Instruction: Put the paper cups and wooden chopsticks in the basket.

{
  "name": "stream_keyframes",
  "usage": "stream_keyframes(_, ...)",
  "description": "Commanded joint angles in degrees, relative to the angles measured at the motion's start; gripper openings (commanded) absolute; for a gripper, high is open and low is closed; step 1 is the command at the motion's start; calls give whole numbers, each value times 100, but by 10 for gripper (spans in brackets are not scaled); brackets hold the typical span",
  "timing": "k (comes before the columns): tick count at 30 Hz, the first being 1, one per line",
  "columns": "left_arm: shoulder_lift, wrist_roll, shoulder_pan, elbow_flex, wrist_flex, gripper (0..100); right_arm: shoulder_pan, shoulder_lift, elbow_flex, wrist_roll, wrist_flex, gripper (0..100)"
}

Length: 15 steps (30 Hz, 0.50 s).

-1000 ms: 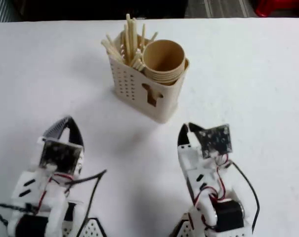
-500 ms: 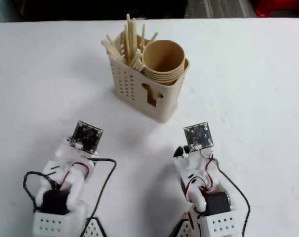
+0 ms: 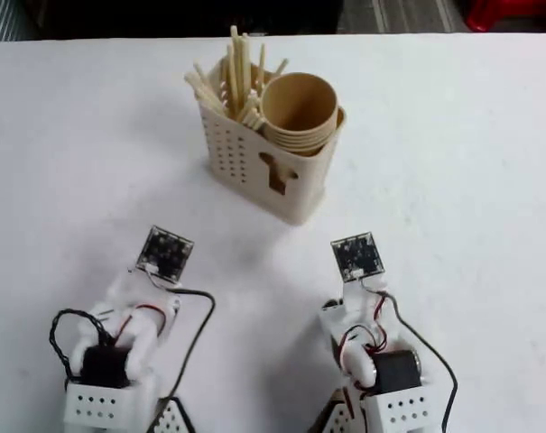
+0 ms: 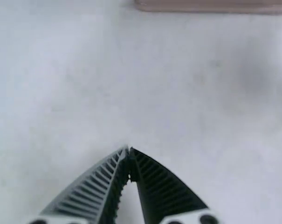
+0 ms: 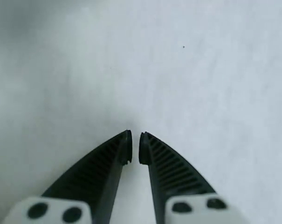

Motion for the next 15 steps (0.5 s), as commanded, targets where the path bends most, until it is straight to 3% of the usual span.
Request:
stream_keyframes(1,-40,-44,-22,-26,659,25,57,-75,53,53,57,45)
stream_keyframes(15,-40,-44,-13,-26,914,25,57,-75,53,62,57,45)
